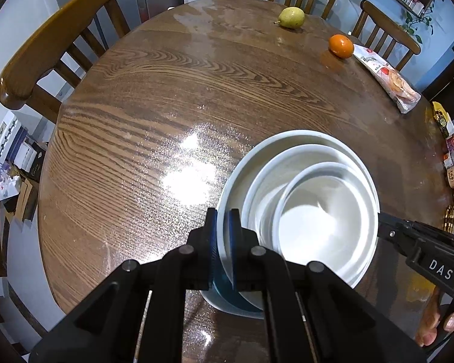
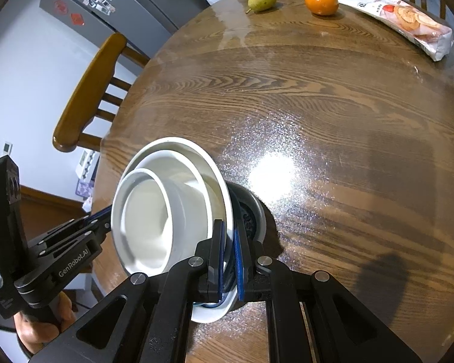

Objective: Organize plates and bowls

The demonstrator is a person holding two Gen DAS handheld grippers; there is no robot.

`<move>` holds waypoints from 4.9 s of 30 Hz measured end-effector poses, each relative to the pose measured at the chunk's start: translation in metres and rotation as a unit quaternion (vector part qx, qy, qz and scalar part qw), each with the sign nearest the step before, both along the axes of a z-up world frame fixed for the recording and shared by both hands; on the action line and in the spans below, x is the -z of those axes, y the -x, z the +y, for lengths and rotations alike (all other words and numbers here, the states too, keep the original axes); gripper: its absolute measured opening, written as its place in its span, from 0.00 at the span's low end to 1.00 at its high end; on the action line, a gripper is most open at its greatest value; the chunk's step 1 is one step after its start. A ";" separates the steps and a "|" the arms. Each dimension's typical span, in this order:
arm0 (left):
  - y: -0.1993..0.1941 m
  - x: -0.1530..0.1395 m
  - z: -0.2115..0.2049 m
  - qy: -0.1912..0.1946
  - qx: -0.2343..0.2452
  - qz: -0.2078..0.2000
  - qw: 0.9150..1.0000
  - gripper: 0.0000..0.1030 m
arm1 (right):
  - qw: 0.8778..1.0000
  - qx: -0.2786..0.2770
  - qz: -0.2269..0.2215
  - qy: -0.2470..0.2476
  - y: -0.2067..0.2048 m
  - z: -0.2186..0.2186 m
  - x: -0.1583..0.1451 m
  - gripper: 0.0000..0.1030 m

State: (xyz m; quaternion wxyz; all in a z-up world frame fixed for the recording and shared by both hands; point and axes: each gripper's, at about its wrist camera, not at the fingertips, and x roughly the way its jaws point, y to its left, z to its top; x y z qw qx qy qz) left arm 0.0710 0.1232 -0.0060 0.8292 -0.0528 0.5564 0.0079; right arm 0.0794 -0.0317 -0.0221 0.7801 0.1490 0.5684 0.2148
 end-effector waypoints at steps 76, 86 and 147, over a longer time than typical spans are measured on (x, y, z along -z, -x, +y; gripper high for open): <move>0.058 -0.061 -0.005 -0.037 -0.058 -0.125 0.990 0.99 | 0.985 -0.053 -0.150 0.068 0.071 -0.004 -0.048 0.82; 0.080 -0.059 -0.018 -0.048 -0.051 -0.117 0.991 0.99 | 0.984 -0.063 -0.152 0.067 0.088 -0.005 -0.048 0.82; 0.101 -0.019 -0.009 -0.076 0.008 -0.074 0.994 0.99 | 0.984 -0.030 -0.141 0.108 0.113 0.023 -0.036 0.82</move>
